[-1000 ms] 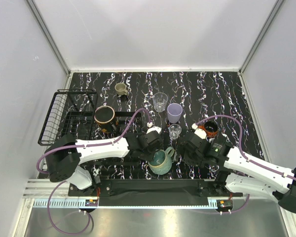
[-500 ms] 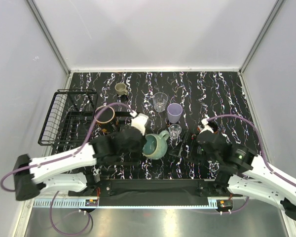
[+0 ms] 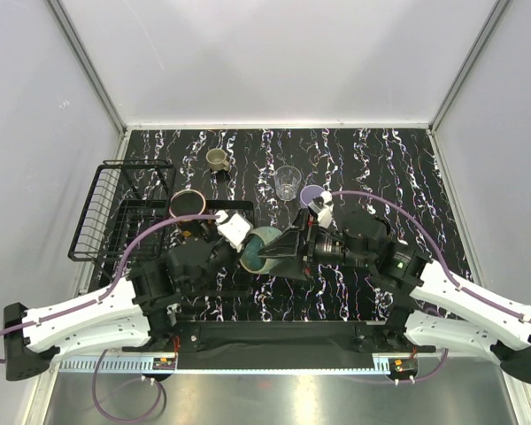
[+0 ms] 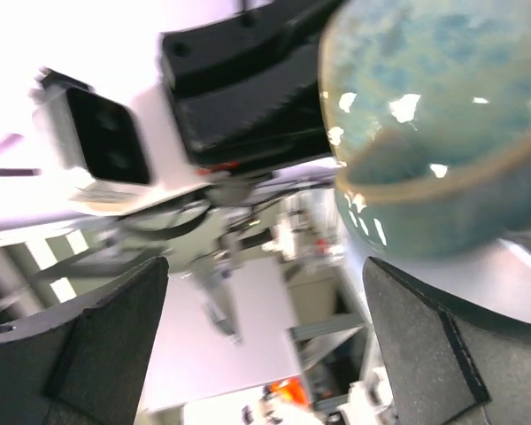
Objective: Load the cups into the dish rack
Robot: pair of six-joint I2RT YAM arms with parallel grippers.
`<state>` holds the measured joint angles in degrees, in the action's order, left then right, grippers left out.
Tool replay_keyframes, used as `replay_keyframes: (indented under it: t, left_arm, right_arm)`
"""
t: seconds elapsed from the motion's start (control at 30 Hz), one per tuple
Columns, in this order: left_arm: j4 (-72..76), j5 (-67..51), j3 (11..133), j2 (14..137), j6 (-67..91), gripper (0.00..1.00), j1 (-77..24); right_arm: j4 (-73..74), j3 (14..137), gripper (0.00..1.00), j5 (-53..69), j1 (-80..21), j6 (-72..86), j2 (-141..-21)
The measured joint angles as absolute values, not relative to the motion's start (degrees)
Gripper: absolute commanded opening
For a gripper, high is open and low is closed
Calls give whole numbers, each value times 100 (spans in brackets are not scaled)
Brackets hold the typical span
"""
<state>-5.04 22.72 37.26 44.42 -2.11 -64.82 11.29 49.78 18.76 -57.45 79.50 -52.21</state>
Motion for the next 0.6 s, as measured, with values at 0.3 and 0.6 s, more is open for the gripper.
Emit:
replay_keyframes:
  t: [0.3, 0.6]
  left_arm:
    - [34, 1638, 3234, 3350, -1520, 0, -6482]
    - [-121, 980, 3310, 3284, -2287, 0, -6482]
  right_arm:
    - [-174, 4480, 88, 2248, -5745, 9122, -5216]
    - [-174, 4112, 77, 2204, -5745, 9950, -4840]
